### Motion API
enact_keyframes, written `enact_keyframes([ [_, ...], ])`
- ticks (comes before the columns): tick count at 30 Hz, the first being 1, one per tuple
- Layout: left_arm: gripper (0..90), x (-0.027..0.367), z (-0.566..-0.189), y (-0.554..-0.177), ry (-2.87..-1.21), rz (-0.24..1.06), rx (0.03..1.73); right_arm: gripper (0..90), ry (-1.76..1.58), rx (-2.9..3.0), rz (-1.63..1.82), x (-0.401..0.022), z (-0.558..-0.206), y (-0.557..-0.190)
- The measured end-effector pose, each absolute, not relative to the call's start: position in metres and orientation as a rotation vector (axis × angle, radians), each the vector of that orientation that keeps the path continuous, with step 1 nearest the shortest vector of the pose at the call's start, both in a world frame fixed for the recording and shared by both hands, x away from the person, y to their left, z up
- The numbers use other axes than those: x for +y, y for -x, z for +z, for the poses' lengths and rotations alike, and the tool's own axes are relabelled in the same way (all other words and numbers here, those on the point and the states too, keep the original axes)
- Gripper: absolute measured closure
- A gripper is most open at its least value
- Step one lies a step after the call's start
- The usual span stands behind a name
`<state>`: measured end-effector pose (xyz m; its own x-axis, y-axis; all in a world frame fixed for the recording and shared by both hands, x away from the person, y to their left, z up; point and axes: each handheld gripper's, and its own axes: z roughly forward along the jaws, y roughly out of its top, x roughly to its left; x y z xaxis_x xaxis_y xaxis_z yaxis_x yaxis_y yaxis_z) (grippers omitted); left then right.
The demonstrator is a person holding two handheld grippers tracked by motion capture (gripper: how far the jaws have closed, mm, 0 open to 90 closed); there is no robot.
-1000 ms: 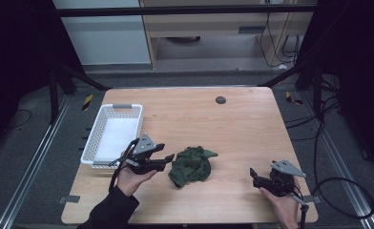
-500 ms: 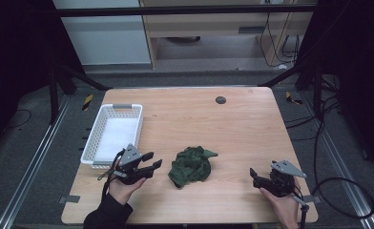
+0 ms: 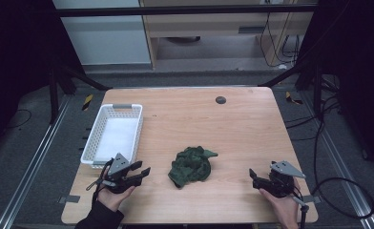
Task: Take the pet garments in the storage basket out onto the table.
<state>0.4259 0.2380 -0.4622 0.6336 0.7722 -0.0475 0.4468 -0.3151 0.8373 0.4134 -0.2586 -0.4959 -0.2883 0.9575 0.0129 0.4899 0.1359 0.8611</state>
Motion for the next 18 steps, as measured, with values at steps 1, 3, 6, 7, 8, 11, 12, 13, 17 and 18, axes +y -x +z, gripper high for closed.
enact_keyframes([
  [1,54.5,0.240,-0.463,-0.424,-1.961,0.457,0.965,10.8,-1.387,1.854,1.069,-0.258,-0.496,-0.413],
  [3,54.4,0.242,-0.464,-0.423,-1.967,0.459,0.969,10.8,-1.388,1.856,1.069,-0.258,-0.496,-0.413],
  [6,54.1,0.248,-0.468,-0.419,-1.976,0.456,0.992,10.7,-1.384,1.857,1.065,-0.258,-0.496,-0.413],
  [7,54.0,0.250,-0.469,-0.418,-1.985,0.463,0.994,10.8,-1.386,1.855,1.068,-0.258,-0.496,-0.413],
  [8,53.7,0.251,-0.470,-0.417,-1.987,0.460,1.001,10.7,-1.385,1.855,1.068,-0.258,-0.496,-0.413],
  [11,53.0,0.255,-0.472,-0.415,-1.989,0.458,1.012,10.7,-1.386,1.855,1.069,-0.258,-0.496,-0.413],
  [12,52.7,0.260,-0.474,-0.414,-1.997,0.461,1.030,10.7,-1.385,1.855,1.070,-0.258,-0.496,-0.413],
  [13,52.5,0.263,-0.475,-0.413,-1.996,0.460,1.041,10.7,-1.387,1.856,1.069,-0.258,-0.496,-0.413],
  [17,51.4,0.272,-0.478,-0.411,-1.990,0.467,1.085,10.7,-1.385,1.856,1.068,-0.259,-0.496,-0.413],
  [18,51.2,0.274,-0.478,-0.410,-1.986,0.472,1.093,10.7,-1.385,1.857,1.067,-0.259,-0.496,-0.413],
])
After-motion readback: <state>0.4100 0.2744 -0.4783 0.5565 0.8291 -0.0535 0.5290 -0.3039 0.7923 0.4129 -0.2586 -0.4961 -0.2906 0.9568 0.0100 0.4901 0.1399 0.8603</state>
